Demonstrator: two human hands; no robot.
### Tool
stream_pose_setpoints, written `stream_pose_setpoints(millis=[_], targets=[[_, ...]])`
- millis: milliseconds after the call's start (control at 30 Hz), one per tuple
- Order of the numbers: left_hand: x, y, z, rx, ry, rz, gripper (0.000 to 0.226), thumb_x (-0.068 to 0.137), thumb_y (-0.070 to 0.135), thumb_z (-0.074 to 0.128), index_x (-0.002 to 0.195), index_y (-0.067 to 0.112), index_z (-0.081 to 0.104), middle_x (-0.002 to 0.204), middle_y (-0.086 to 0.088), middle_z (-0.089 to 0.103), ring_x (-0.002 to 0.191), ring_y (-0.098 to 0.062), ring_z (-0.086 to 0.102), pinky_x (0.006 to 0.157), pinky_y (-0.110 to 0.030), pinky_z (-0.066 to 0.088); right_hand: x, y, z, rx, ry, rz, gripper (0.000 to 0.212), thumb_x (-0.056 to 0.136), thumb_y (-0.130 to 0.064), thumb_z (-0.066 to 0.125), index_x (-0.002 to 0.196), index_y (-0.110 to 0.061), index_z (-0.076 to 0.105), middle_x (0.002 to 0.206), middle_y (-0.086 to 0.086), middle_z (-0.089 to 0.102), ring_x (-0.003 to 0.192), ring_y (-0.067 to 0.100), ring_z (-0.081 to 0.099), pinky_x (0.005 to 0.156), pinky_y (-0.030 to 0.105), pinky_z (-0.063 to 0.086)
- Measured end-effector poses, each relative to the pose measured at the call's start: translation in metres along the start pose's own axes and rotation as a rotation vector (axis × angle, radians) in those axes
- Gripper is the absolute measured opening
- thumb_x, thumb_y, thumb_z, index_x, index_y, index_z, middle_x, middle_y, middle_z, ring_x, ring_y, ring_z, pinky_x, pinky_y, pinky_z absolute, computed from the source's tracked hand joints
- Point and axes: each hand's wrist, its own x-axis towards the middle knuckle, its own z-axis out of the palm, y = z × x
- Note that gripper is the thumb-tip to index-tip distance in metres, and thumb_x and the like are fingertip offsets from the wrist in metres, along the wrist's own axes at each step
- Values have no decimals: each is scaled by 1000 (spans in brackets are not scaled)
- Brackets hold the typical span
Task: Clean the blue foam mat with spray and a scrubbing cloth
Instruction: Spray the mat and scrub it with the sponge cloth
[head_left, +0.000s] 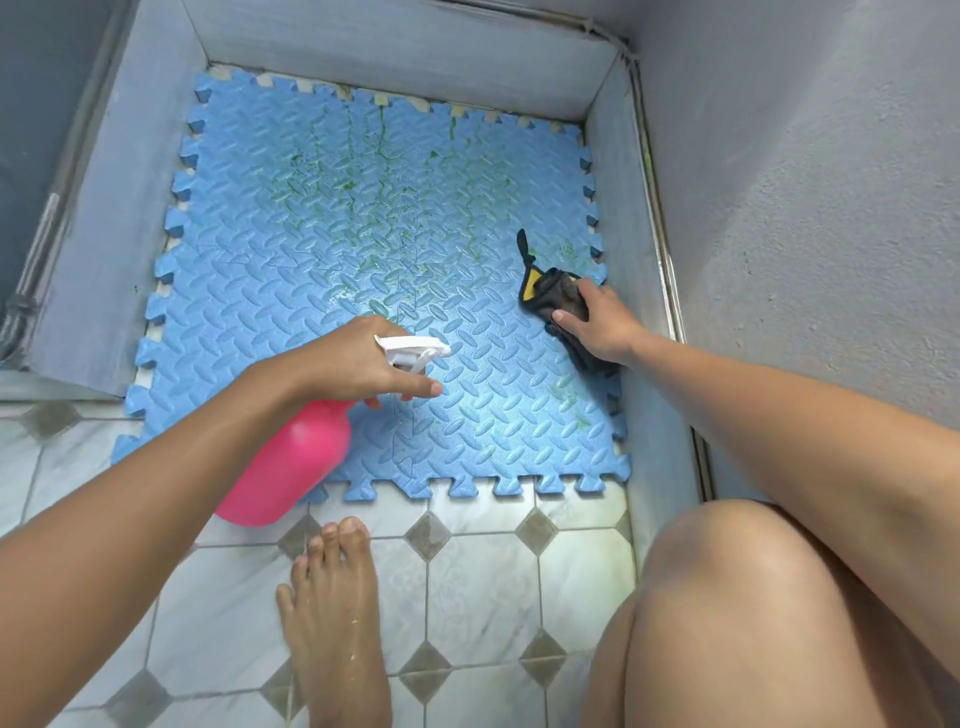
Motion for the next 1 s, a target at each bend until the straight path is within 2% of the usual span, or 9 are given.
stream_pose_setpoints(millis=[100,200,367,533,600,733,833,900,1000], targets=[[-2,3,3,9,105,-53,35,83,37,85,77,6,71,54,-6,67,47,-15,59,43,-30,55,-15,-9,-4,-176,-105,-160,43,94,-52,60,126,-26,48,115,7,50,102,28,56,84,35,44],[-2,0,-2,20,291,-93,42,80,41,86,68,8,64,44,-3,61,38,-18,56,36,-26,47,-49,-22,5,-299,-334,-406,33,86,-53,70,95,-27,50,95,1,51,87,23,55,72,32,39],[-3,-5,-14,-25,258,-40,26,83,41,83,86,15,80,55,-2,66,49,-14,60,49,-44,63,-79,-26,19,-476,-680,-520,34,75,-38,84,92,-20,61,92,5,62,85,22,56,71,33,43],[-3,-8,-11,-24,277,-25,35,83,40,84,76,8,73,57,4,66,50,-8,59,49,-44,63,-28,0,-7,-191,20,11,33,92,-13,60,125,-9,56,118,18,60,108,38,59,88,39,48],[-3,-10,-12,-29,283,-34,37,83,39,85,73,7,70,53,8,60,48,-8,57,48,-42,63,-25,-6,-3,-112,71,154,41,96,-21,57,134,-9,47,128,23,51,112,42,56,94,43,47],[-4,-16,-21,-41,280,-114,41,81,44,85,68,9,69,54,5,60,47,-14,58,50,-39,62,-62,-34,25,-243,-135,-272,40,94,-42,61,125,-21,47,123,14,46,98,34,59,90,43,52],[-8,-27,-27,-4,329,-196,46,78,50,85,71,7,71,57,4,68,54,-16,61,61,-32,54,-81,-63,48,-332,-374,-721,28,93,-31,63,117,-23,52,115,9,45,93,29,57,84,36,49],[-11,-33,-31,-39,295,-212,48,73,53,86,73,7,73,67,-3,75,65,-22,67,70,-42,56,-73,-81,55,-354,-357,-756,27,93,-19,60,119,-20,56,116,10,47,94,28,57,78,31,44],[-20,-37,-31,-16,211,-242,48,74,49,87,73,4,72,68,-9,74,56,-19,61,66,-40,59,-45,-83,50,-232,-75,-501,25,96,-18,55,121,-22,55,120,11,47,94,33,59,77,37,48]])
